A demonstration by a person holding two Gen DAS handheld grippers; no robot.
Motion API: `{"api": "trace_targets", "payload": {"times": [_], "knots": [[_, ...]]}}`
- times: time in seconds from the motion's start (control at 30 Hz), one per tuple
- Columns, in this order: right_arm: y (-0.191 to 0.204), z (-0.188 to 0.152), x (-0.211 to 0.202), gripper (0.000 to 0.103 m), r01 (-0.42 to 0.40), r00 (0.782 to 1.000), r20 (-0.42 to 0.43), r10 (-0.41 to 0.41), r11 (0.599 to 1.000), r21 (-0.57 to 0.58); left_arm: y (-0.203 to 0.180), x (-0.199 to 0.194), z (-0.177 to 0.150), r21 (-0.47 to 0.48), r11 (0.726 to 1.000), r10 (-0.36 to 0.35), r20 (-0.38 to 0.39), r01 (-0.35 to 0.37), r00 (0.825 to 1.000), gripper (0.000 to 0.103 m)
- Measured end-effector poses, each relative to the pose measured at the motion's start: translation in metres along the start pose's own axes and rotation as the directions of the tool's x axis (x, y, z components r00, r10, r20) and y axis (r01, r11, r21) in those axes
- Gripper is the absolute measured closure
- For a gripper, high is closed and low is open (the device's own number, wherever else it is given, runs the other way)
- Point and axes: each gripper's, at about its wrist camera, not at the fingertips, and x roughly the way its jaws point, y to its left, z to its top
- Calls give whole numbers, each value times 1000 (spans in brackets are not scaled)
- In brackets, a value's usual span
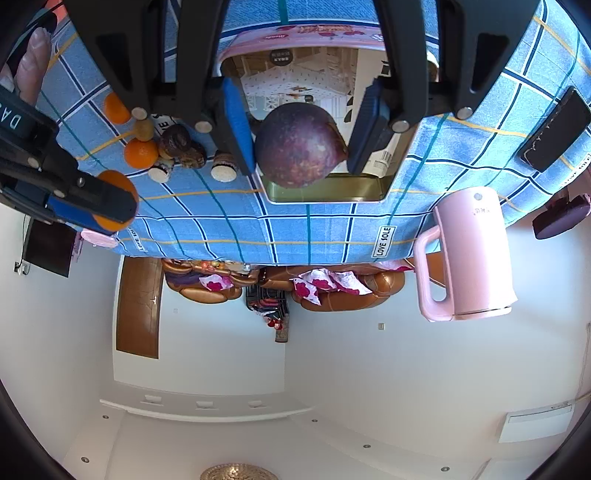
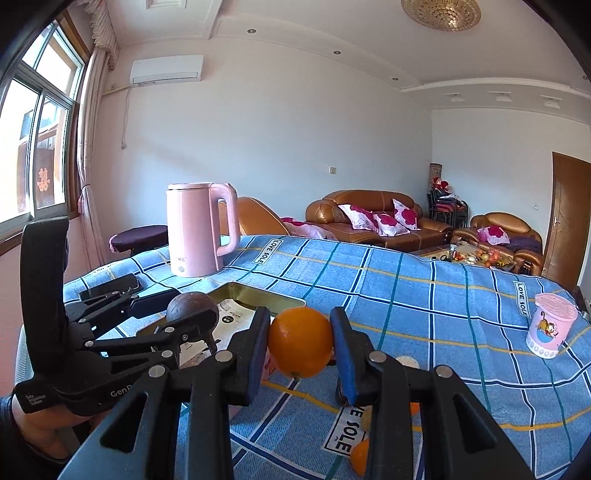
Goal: Organize fruits
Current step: 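Carry the passion fruit and orange toward the pink tin box with both tools, then lower the passion fruit into the tin and open the left tool while the right tool releases its orange there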
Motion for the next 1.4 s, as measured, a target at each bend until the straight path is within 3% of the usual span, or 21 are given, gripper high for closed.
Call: {"api": "trace_targets", "payload": {"times": [0.97, 1.4], "knots": [[33, 10, 54, 67, -78, 996, -42, 77, 996, -36, 44, 28, -1, -16, 996, 86, -71, -87, 994, 51], [38, -2, 92, 67, -102, 990, -96, 100, 995, -13, 54, 45, -1, -17, 997, 77, -137, -80, 988, 51]]}}
